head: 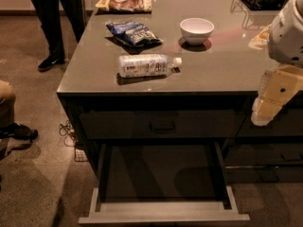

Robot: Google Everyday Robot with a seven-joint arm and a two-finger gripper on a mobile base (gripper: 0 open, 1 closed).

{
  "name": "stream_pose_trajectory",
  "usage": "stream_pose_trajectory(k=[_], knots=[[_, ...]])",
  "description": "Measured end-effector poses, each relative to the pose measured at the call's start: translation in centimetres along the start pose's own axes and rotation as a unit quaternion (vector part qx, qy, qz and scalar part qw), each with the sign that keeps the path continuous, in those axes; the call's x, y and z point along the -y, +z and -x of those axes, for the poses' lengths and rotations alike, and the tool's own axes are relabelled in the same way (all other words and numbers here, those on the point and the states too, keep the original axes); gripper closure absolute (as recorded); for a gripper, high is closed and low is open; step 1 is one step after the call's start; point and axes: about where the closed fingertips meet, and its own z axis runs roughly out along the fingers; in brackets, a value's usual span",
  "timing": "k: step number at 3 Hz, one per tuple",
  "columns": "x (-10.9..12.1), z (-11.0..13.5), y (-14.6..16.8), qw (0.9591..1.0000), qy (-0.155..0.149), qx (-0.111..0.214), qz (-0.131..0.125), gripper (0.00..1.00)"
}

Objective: Place blue plastic bottle into middle drawer

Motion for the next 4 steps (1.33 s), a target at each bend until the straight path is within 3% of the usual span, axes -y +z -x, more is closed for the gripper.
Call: stream_pose_trajectory(k=[1, 2, 4], knots=[[0.0, 0.0, -0.1, 1.0, 0.001, 0.001, -0.001, 0.0], [1.9, 2.0, 1.0, 0.9996, -0.007, 0.028, -0.005, 0.0], [7.9, 10.9, 5.0, 0.9958, -0.052, 0.075, 0.008, 0.0]])
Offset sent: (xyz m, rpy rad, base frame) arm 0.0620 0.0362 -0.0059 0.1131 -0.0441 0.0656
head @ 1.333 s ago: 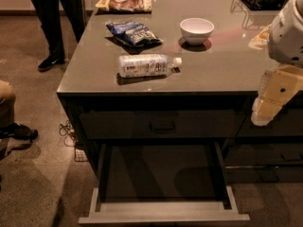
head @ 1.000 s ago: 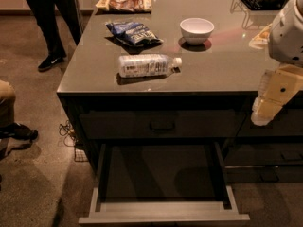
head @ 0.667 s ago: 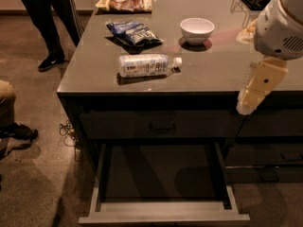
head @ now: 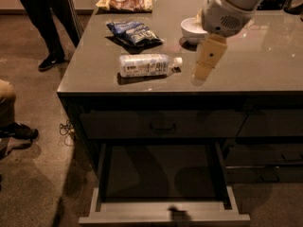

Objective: Place blue plastic bottle into middle drawer

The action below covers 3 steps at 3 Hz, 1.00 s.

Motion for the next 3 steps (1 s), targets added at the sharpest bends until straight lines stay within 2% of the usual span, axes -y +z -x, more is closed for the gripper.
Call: stream_pose_trajectory(k=[1, 2, 3], knots=[[2.7, 3.8, 4.2, 0.9993, -0.016, 0.02, 0.028, 0.0], [2.9, 4.0, 4.9, 0.9993, -0.019, 0.021, 0.026, 0.0], [4.5, 4.9, 7.8, 0.9978, -0.037, 0.047, 0.029, 0.0]])
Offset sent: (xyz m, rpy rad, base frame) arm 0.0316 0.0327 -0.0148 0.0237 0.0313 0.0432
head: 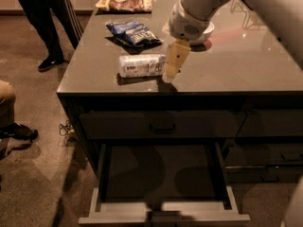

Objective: Place blue plastic bottle into middle drawer

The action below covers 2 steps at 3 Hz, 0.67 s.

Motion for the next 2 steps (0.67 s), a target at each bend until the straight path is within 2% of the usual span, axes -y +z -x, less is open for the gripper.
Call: stream_pose_trajectory(k=[2], knots=[[4.0, 1.4, 5.7, 0.9984, -0.035, 0.042, 0.013, 0.0]])
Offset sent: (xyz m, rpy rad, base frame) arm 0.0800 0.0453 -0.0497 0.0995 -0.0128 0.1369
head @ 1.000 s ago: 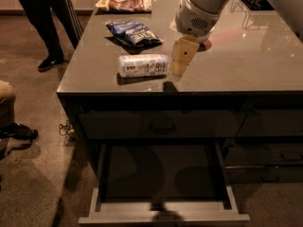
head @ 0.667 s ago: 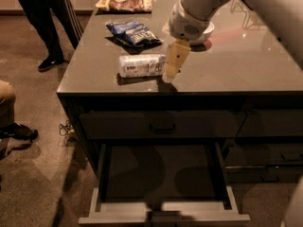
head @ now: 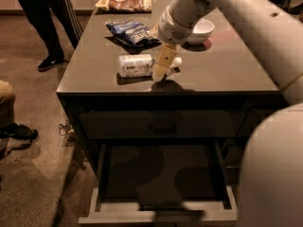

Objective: Place blue plastic bottle into middle drawer

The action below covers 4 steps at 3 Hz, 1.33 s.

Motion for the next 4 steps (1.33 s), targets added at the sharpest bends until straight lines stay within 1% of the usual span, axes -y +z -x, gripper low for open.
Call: stream_pose_trajectory(k=[1, 2, 3, 4], knots=[[0.9, 0.6, 4.1, 0.9994, -0.013, 0.007, 0.032, 0.03], [1.2, 0.9, 5.8, 0.9987, -0.019, 0.011, 0.047, 0.25], [1.2, 1.4, 5.0, 0.9986, -0.026, 0.016, 0.042, 0.49], [0.6, 2.1, 2.9, 0.9987, -0.034, 0.022, 0.03, 0.72]])
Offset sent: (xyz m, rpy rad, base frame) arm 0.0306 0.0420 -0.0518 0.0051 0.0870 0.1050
